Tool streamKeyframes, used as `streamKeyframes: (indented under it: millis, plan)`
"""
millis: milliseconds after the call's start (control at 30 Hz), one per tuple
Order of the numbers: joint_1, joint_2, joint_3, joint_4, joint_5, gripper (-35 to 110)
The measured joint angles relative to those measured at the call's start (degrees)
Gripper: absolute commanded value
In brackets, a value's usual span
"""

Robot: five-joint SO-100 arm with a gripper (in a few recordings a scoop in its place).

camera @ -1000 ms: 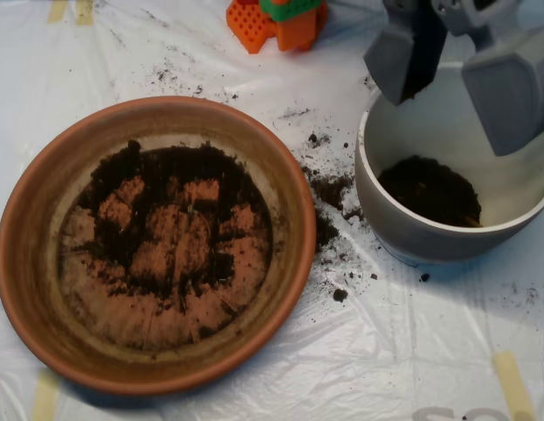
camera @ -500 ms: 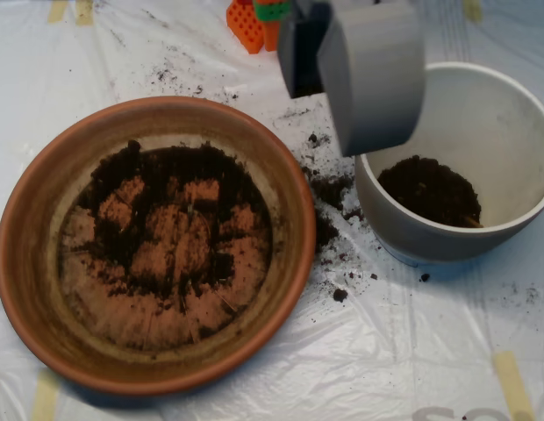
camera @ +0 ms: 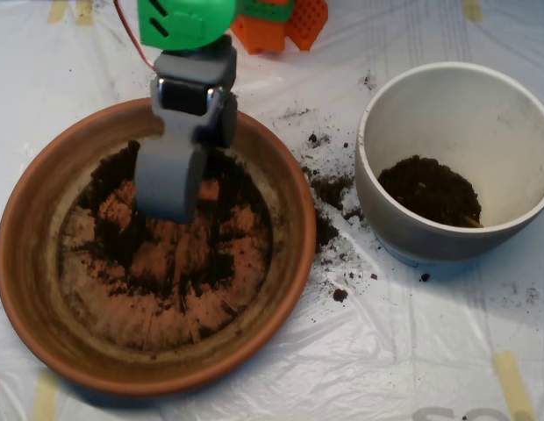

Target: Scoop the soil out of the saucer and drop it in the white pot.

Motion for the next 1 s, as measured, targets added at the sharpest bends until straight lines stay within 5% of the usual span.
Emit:
streamKeyframes:
  millis: [667,1000]
  plan:
    - [10.7,-27.5,-14.2,-3.3,1.5,51]
    - [11.5,-35.4,-21.7,0.7,-0.9,42]
